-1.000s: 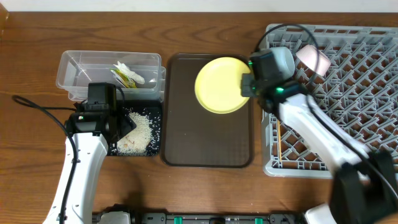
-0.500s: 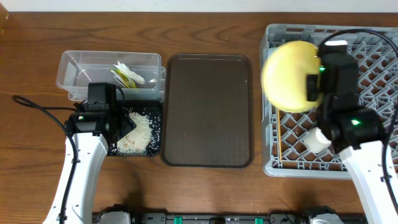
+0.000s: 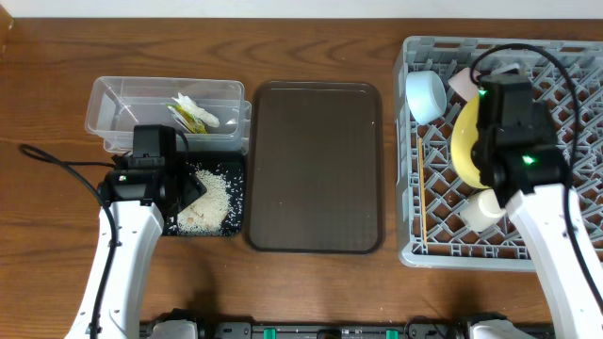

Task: Sort waste into correct bins and load items into the dishwasher rack
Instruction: 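Stand the yellow plate upright in the rack slots and release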

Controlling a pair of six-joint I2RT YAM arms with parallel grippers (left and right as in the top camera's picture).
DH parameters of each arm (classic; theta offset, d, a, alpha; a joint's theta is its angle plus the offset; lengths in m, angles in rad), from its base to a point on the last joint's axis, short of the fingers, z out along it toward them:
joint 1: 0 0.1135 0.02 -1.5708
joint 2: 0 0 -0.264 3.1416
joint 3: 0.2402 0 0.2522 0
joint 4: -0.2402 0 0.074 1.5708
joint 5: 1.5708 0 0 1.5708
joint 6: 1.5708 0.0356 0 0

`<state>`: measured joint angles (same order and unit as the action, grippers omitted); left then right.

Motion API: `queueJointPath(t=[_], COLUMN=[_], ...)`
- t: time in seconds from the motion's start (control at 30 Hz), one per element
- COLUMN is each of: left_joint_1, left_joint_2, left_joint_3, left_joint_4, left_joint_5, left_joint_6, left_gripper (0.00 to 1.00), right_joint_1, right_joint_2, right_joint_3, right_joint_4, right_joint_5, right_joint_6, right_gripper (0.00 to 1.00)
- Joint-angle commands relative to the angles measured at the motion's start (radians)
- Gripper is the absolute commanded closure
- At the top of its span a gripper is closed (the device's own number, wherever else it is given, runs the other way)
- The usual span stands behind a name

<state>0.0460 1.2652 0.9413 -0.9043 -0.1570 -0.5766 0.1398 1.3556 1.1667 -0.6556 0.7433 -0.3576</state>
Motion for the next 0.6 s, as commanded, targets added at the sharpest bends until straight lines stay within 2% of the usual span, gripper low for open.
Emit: queueJointPath(t=[0.0, 0.13, 0.17, 0.27, 0.33, 0.57], left_joint_1=[0.005, 0.005, 0.005, 0.005, 0.001, -0.046], left_joint_2=[-0.005, -0.005, -0.005, -0.006, -0.011, -0.027], left_joint_3=[0.009, 0.009, 0.009, 0.009, 0.011, 0.062], left_joint_4=[0.000, 0.000, 0.000, 0.000, 0.001, 0.021], left_joint_5=[-0.009, -0.008, -0.009, -0.008, -0.006, 0.089], left_joint_6=[-0.005, -0.005, -0.005, -0.002, 0.021, 0.226], left_gripper=[0.12, 0.12, 0.12, 0.12, 0.12, 0.12], right_joint_1=[0.014, 0.032, 0.035, 0.031, 0.021, -0.068], right_joint_2=[0.048, 0.077, 0.077, 0.066, 0.050, -0.029], right_joint_3=[-0.003, -0.003, -0.003, -0.003, -0.003, -0.003], right_joint_4=[0.001, 0.005, 0.005, 0.001, -0.008, -0.054], right_joint_5=[-0.045, -0.107, -0.127, -0.206, -0.276, -0.597], right_joint_6=[0.073, 0.196, 0.233, 0.340, 0.397, 0.541], right_gripper=[0.99, 0.98, 0.94, 0.66, 0.60, 0.37])
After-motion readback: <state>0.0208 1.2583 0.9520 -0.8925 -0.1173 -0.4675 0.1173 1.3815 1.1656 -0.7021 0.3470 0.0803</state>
